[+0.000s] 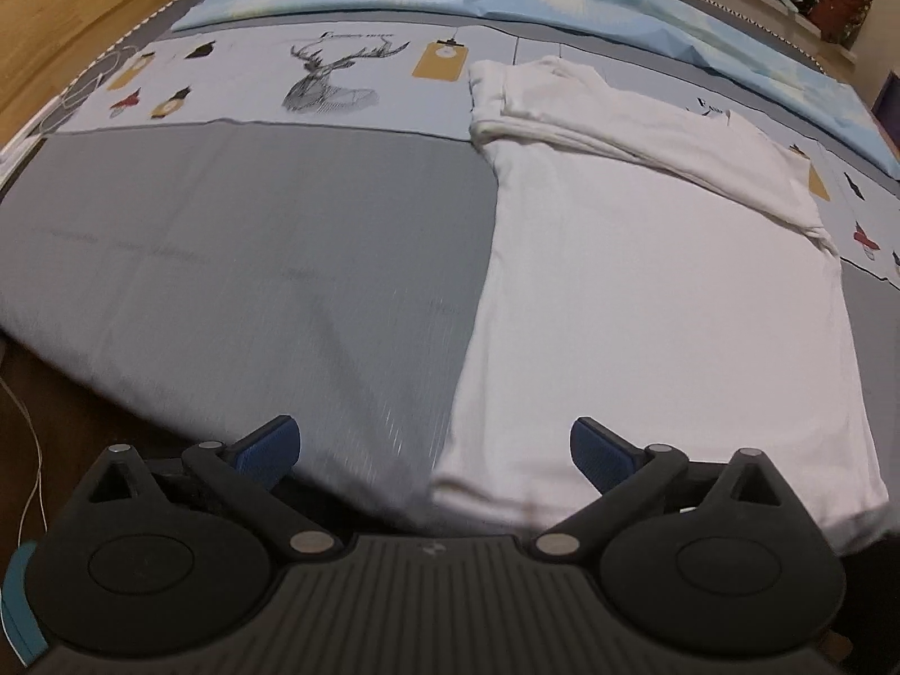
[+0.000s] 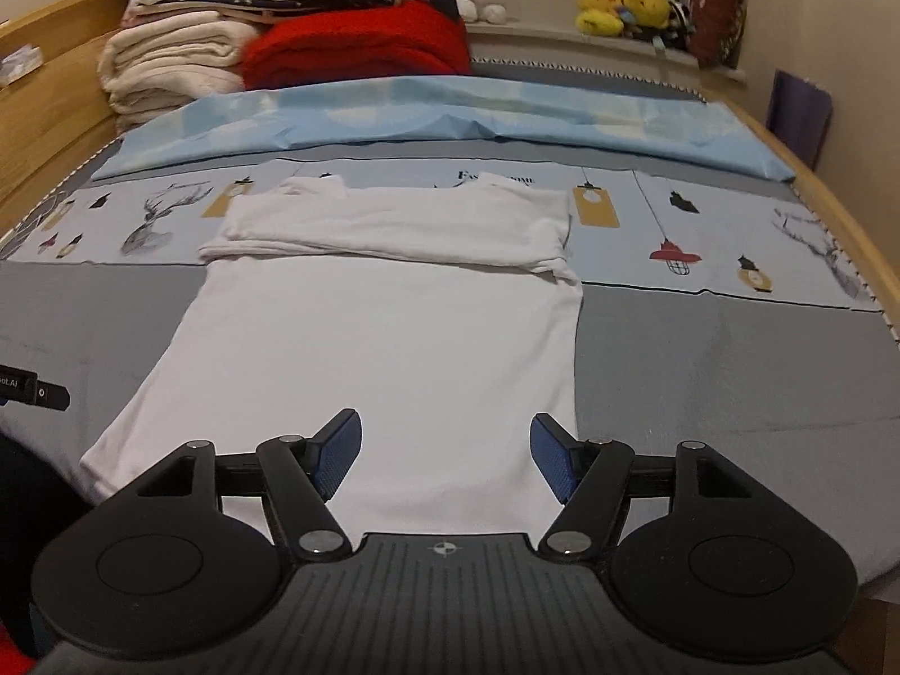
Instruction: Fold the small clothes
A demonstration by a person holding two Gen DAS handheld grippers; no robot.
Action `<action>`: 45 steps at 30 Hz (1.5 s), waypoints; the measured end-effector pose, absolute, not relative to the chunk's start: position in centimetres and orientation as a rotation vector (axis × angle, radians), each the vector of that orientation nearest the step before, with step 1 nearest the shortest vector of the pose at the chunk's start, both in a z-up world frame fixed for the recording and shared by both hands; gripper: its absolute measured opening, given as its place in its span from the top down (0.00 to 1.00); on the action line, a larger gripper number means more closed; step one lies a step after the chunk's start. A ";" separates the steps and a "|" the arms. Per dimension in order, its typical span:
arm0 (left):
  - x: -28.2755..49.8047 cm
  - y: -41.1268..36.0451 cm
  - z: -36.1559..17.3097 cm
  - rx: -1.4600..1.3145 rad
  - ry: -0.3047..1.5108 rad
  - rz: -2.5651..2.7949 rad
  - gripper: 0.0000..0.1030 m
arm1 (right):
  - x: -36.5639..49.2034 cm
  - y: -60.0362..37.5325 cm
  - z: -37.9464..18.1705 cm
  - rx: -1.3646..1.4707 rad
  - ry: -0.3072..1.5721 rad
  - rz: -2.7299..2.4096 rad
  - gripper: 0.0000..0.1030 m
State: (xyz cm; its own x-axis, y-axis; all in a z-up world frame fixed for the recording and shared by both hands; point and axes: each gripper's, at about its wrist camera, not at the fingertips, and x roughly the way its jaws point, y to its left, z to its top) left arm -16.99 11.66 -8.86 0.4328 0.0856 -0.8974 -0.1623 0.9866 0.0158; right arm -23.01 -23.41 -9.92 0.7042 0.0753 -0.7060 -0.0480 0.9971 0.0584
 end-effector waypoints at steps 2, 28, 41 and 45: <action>-18.2 12.0 -8.6 -0.092 1.102 0.153 0.01 | -24.2 -23.1 -9.5 0.027 0.778 0.073 0.34; -11.3 12.4 -17.2 -0.047 1.288 0.110 0.01 | -17.5 -32.6 -19.2 0.366 1.176 -0.123 0.21; -10.8 10.8 -19.1 -0.041 1.370 -0.090 0.85 | -12.5 -30.1 -24.7 0.170 1.364 -0.102 0.48; -11.1 12.1 -18.1 -0.133 1.366 -0.115 0.95 | -13.3 -29.9 -23.9 0.217 1.349 -0.052 0.92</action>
State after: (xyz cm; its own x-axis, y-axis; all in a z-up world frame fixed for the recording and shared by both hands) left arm -11.10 12.11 -18.05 0.2003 -0.1591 -0.9667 0.0050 0.9869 -0.1614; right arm -13.32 -29.90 -23.89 0.2217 0.0874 -0.9712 0.1620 0.9788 0.1251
